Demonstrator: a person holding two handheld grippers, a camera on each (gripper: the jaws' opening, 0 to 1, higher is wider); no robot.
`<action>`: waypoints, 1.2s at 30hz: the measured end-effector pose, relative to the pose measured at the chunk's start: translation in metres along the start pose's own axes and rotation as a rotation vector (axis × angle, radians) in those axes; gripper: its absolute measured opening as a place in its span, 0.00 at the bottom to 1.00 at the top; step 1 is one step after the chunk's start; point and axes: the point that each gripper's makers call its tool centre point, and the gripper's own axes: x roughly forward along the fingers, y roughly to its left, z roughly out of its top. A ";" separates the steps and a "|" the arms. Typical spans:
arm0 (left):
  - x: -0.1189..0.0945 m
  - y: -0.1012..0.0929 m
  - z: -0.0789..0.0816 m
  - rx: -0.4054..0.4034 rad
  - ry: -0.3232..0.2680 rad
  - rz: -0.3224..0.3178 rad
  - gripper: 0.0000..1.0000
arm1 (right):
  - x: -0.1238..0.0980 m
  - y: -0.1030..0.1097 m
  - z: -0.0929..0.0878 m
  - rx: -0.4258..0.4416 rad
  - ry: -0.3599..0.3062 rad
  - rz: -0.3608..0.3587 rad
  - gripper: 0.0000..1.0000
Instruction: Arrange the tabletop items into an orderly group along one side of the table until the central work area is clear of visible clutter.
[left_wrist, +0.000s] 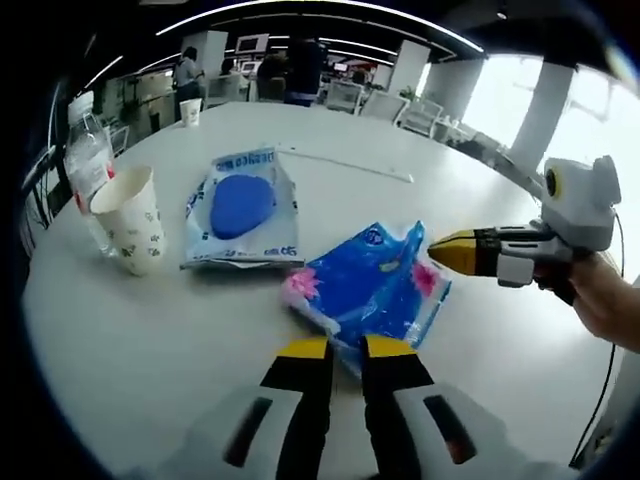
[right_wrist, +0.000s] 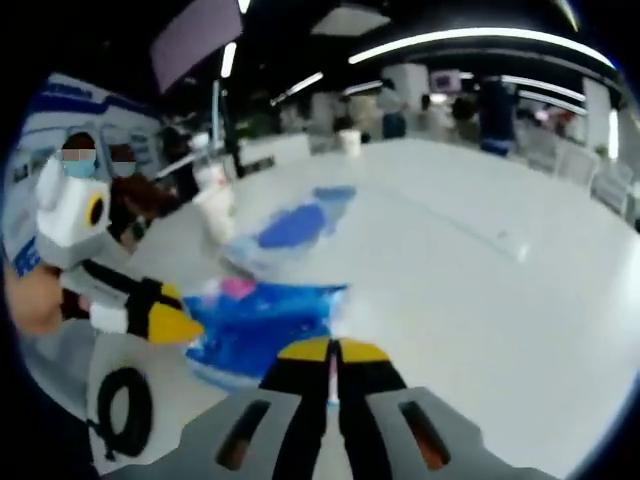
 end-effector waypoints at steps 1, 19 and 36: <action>0.000 0.000 0.000 -0.001 0.001 -0.001 0.08 | -0.003 0.000 0.000 -0.011 0.002 -0.007 0.00; 0.012 -0.056 0.018 0.095 -0.001 -0.155 0.02 | -0.081 -0.021 -0.019 0.146 -0.073 -0.219 0.00; 0.036 -0.113 0.007 0.256 0.013 -0.286 0.01 | -0.127 -0.045 -0.062 0.299 -0.080 -0.397 0.00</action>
